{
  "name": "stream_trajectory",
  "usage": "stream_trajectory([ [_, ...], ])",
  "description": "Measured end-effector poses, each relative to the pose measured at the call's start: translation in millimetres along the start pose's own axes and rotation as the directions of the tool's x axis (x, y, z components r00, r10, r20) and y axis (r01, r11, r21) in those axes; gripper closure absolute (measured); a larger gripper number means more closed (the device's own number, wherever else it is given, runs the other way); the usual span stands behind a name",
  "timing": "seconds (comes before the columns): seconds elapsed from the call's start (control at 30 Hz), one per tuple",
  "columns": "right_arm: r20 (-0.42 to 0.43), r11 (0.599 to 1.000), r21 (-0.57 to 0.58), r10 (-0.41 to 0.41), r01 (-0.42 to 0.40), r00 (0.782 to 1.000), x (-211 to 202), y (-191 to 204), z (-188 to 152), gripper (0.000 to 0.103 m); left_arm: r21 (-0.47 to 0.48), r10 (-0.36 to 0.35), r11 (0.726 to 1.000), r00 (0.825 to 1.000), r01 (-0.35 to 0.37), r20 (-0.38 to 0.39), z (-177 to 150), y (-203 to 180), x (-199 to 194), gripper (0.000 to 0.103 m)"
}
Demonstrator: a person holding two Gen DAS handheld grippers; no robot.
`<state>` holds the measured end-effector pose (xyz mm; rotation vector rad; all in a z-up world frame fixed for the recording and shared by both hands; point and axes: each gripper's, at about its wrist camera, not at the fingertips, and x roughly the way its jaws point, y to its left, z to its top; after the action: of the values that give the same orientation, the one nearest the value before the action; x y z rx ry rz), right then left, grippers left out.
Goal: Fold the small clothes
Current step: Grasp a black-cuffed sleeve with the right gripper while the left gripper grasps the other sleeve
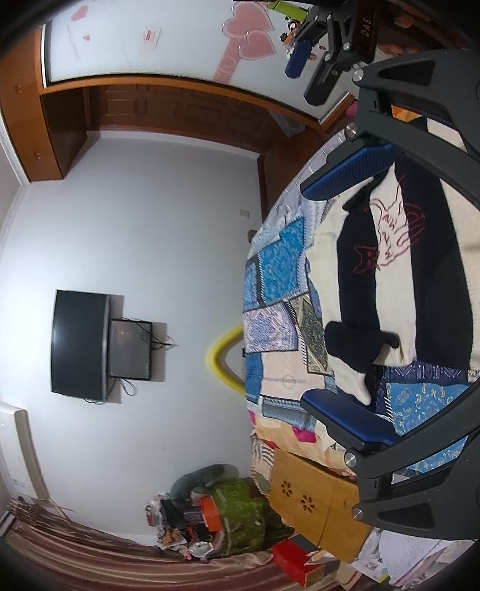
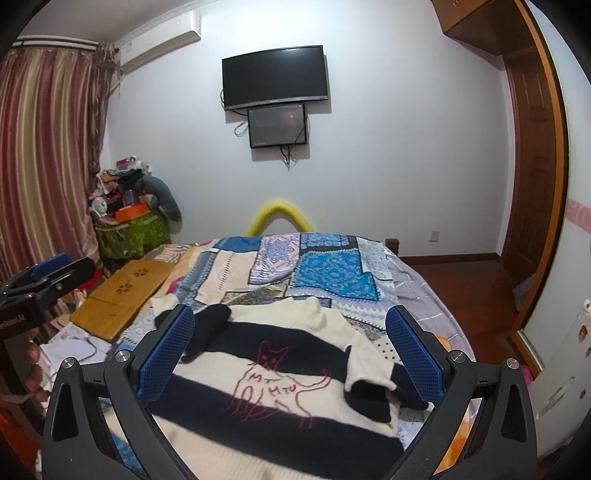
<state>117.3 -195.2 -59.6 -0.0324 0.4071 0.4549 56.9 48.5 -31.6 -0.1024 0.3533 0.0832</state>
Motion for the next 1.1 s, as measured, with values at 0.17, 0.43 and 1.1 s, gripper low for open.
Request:
stream_trajectory([
  [0.17, -0.041, 1.000, -0.001, -0.024, 0.024, 0.999, 21.7, -6.9, 3.0, 0.000, -0.004, 0.046, 0.999, 0.998, -0.046, -0.047, 2.6, 17.5, 33.6, 0.000],
  [0.43, -0.115, 0.998, -0.039, -0.061, 0.057, 0.992, 62.7, -19.6, 7.0, 0.000, -0.040, 0.131, 0.990, 0.981, -0.138, -0.141, 0.0, 54.4, 96.7, 0.000],
  [1.1, -0.575, 0.993, 0.094, -0.002, 0.068, 0.818, 188.2, -101.0, -72.2, 0.006, -0.129, 0.156, 0.956, 0.828, -0.264, -0.539, -81.1, 152.4, 229.4, 0.002],
])
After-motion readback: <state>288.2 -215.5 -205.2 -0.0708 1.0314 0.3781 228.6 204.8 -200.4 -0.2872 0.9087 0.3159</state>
